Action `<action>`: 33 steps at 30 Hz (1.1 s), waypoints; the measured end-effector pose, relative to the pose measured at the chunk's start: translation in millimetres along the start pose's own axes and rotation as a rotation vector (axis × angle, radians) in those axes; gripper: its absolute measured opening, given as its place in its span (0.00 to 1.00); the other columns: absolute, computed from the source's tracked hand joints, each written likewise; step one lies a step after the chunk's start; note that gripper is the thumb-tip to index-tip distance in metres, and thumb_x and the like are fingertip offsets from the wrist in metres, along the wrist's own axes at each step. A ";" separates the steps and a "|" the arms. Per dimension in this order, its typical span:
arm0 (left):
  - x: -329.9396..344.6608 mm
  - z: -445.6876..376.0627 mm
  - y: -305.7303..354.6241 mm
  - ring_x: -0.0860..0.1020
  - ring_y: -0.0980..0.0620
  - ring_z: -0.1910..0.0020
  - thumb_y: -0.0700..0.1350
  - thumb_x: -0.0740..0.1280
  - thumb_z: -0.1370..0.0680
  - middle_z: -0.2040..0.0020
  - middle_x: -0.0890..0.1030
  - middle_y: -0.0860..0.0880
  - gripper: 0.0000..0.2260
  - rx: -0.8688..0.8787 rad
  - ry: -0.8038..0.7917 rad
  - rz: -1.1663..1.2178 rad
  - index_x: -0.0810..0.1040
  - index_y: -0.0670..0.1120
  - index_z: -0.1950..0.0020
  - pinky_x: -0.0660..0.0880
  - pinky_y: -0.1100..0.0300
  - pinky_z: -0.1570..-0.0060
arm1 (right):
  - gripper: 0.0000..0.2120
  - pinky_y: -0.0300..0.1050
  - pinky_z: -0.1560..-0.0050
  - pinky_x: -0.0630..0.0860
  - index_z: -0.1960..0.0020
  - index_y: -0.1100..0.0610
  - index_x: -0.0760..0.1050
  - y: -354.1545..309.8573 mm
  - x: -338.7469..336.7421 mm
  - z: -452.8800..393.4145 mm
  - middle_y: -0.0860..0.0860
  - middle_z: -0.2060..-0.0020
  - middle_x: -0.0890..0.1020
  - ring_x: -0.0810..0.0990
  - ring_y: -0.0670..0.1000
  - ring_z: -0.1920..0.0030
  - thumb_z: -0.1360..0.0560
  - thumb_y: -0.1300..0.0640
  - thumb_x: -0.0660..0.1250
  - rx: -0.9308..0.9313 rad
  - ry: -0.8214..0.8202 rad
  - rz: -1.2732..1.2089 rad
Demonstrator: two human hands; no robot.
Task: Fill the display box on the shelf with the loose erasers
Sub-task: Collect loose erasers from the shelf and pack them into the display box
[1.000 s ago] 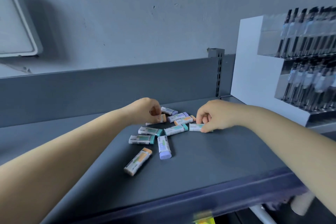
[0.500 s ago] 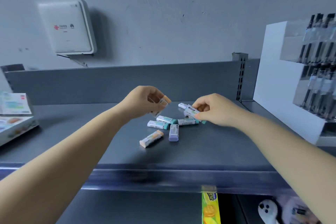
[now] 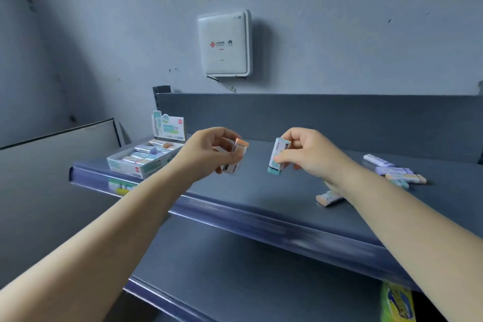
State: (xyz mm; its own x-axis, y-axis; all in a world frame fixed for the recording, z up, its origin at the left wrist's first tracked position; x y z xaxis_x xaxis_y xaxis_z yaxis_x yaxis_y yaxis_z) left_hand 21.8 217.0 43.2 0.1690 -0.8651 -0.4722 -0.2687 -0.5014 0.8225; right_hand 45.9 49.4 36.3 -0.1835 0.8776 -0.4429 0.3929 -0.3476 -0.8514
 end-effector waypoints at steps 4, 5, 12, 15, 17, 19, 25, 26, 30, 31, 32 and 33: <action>-61.2 17.2 -29.3 0.73 0.59 0.74 0.38 0.70 0.28 0.63 0.77 0.51 0.07 -0.056 0.048 -0.023 0.79 0.48 0.53 0.71 0.66 0.72 | 0.08 0.39 0.65 0.69 0.61 0.56 0.71 -24.0 63.8 -17.1 0.51 0.66 0.81 0.77 0.44 0.69 0.30 0.66 0.68 -0.014 -0.061 -0.068; -78.2 21.8 -36.6 0.72 0.56 0.73 0.38 0.70 0.28 0.63 0.77 0.51 0.07 -0.070 0.065 -0.019 0.80 0.47 0.52 0.71 0.66 0.71 | 0.08 0.38 0.66 0.70 0.61 0.56 0.70 -31.5 80.8 -21.1 0.52 0.66 0.81 0.77 0.44 0.70 0.30 0.66 0.68 -0.023 -0.076 -0.078; -175.7 42.0 -83.3 0.74 0.51 0.66 0.35 0.70 0.28 0.59 0.79 0.45 0.09 -0.103 0.105 -0.057 0.79 0.44 0.50 0.72 0.68 0.71 | 0.10 0.31 0.72 0.71 0.58 0.55 0.69 -71.8 173.7 -44.7 0.50 0.64 0.80 0.77 0.44 0.68 0.29 0.67 0.67 -0.046 -0.108 -0.155; -207.6 45.7 -100.1 0.74 0.51 0.66 0.35 0.69 0.28 0.57 0.80 0.43 0.08 -0.098 0.116 -0.059 0.79 0.44 0.51 0.72 0.68 0.73 | 0.09 0.28 0.74 0.70 0.53 0.57 0.72 -83.1 201.5 -53.6 0.53 0.60 0.82 0.78 0.42 0.69 0.28 0.68 0.67 -0.044 -0.092 -0.199; -225.2 46.5 -111.3 0.75 0.51 0.64 0.35 0.68 0.28 0.57 0.81 0.43 0.08 -0.094 0.117 -0.064 0.79 0.44 0.51 0.72 0.67 0.73 | 0.09 0.27 0.73 0.70 0.51 0.58 0.72 -88.2 218.1 -59.4 0.55 0.57 0.82 0.78 0.43 0.66 0.28 0.68 0.67 -0.042 -0.074 -0.209; -239.0 45.5 -121.8 0.76 0.53 0.67 0.35 0.69 0.28 0.59 0.81 0.45 0.08 -0.088 0.113 -0.058 0.79 0.46 0.53 0.72 0.66 0.73 | 0.08 0.28 0.73 0.71 0.51 0.59 0.73 -91.2 232.5 -65.6 0.56 0.56 0.82 0.79 0.45 0.65 0.28 0.68 0.67 -0.043 -0.057 -0.215; -261.8 30.0 -146.7 0.75 0.62 0.75 0.35 0.70 0.29 0.61 0.81 0.47 0.09 -0.081 0.112 -0.021 0.78 0.49 0.58 0.71 0.69 0.75 | 0.07 0.38 0.64 0.77 0.58 0.57 0.72 -87.0 253.3 -85.9 0.52 0.58 0.82 0.82 0.48 0.60 0.30 0.67 0.69 -0.019 0.029 -0.179; -264.3 25.0 -149.3 0.75 0.63 0.75 0.34 0.70 0.29 0.62 0.81 0.47 0.09 -0.073 0.121 -0.016 0.78 0.48 0.59 0.70 0.71 0.75 | 0.07 0.40 0.63 0.78 0.59 0.57 0.72 -85.6 252.4 -90.2 0.52 0.58 0.82 0.82 0.49 0.58 0.30 0.67 0.69 -0.014 0.055 -0.169; -269.6 1.1 -161.8 0.75 0.62 0.75 0.36 0.72 0.30 0.68 0.81 0.52 0.07 -0.066 0.160 0.046 0.78 0.47 0.61 0.69 0.69 0.74 | 0.09 0.30 0.72 0.73 0.59 0.57 0.72 -82.2 247.8 -109.2 0.52 0.61 0.81 0.80 0.48 0.64 0.31 0.69 0.68 -0.002 0.101 -0.157; -268.9 -5.7 -165.3 0.75 0.62 0.75 0.37 0.73 0.30 0.69 0.82 0.53 0.07 -0.068 0.158 0.059 0.77 0.47 0.61 0.70 0.68 0.74 | 0.10 0.29 0.74 0.72 0.60 0.57 0.71 -81.1 246.9 -114.5 0.52 0.62 0.81 0.79 0.47 0.65 0.31 0.69 0.69 0.000 0.102 -0.153; -268.0 -12.7 -168.3 0.76 0.61 0.75 0.38 0.73 0.30 0.70 0.82 0.54 0.06 -0.069 0.156 0.069 0.77 0.47 0.61 0.70 0.67 0.74 | 0.10 0.29 0.74 0.71 0.61 0.57 0.71 -79.5 245.7 -120.4 0.53 0.63 0.81 0.79 0.47 0.66 0.31 0.70 0.69 0.001 0.105 -0.141; -267.1 -20.1 -171.1 0.76 0.61 0.74 0.38 0.72 0.30 0.71 0.82 0.54 0.06 -0.071 0.155 0.077 0.77 0.46 0.61 0.70 0.66 0.73 | 0.11 0.30 0.73 0.72 0.61 0.57 0.71 -77.7 244.2 -126.5 0.53 0.63 0.81 0.79 0.48 0.66 0.32 0.70 0.69 0.003 0.109 -0.127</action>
State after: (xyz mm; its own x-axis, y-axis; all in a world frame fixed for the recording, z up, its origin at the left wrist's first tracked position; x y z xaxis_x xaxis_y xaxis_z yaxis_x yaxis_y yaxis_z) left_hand 41.7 534.1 35.1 0.2959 -0.8861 -0.3567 -0.2201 -0.4266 0.8773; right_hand 84.6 332.5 29.8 -0.1322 0.9452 -0.2986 0.3696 -0.2325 -0.8996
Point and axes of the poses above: each hand's wrist, its own z-axis away from the middle knuckle, its own x-axis out of the palm, y = z × x, the point moved 9 cm from there along -z, towards the middle knuckle
